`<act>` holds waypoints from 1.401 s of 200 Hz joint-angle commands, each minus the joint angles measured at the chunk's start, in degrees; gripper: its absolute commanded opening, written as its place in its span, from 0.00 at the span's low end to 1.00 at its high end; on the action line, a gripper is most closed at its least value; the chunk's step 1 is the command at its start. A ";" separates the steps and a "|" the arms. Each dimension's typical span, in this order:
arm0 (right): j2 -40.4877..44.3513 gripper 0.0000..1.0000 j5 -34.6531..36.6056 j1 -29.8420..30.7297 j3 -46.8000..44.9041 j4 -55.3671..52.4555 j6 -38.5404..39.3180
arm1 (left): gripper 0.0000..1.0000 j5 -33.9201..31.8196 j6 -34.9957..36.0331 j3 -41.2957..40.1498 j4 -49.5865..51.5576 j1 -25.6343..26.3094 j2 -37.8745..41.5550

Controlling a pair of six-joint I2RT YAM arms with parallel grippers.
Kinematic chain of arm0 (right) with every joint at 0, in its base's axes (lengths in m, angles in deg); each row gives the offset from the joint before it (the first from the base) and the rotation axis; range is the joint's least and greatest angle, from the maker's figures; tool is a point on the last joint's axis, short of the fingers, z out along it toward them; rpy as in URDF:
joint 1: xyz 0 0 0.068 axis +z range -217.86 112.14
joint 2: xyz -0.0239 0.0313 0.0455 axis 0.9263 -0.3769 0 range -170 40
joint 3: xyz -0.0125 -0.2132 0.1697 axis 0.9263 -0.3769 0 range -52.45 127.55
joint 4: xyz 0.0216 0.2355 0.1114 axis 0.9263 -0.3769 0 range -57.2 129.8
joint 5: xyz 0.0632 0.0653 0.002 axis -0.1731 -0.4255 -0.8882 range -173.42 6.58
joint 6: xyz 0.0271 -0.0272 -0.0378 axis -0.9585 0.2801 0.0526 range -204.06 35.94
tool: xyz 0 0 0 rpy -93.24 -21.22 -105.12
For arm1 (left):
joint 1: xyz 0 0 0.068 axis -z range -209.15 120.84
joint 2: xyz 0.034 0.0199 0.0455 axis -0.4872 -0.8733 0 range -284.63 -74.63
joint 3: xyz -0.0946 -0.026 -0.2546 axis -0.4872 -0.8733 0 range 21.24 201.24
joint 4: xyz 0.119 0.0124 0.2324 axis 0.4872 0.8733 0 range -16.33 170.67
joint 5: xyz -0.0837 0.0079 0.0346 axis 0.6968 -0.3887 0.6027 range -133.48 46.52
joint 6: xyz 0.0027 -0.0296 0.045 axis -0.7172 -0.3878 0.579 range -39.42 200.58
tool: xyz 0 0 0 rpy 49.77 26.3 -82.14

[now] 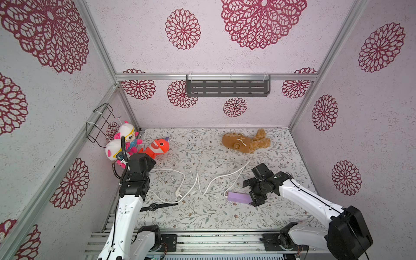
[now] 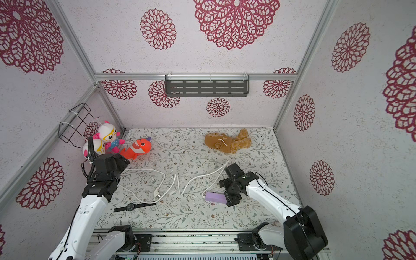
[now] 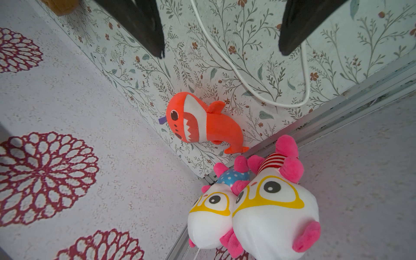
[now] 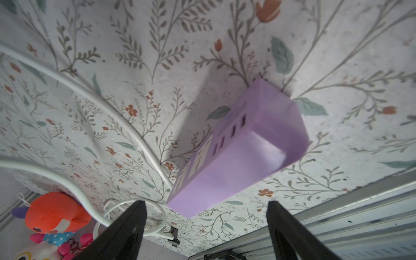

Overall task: Unwrap the cord wrapped around the power strip
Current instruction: Adjust the power strip at the center of the board.

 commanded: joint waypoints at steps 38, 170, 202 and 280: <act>-0.28 0.80 3.49 0.16 -6.19 5.74 -5.72 | 0.84 -1.33 1.28 0.01 1.63 -0.29 2.34; 9.36 0.12 21.35 -4.00 -16.67 32.81 19.86 | 0.84 -2.67 2.32 -1.31 1.27 -0.26 3.83; 12.63 0.08 20.95 -7.45 -21.04 51.45 33.44 | 0.84 -3.02 2.41 -2.25 0.69 -0.29 4.14; 5.43 0.11 16.94 -11.08 -30.58 70.51 41.73 | 0.84 -3.97 2.49 -4.86 -0.29 -0.38 4.82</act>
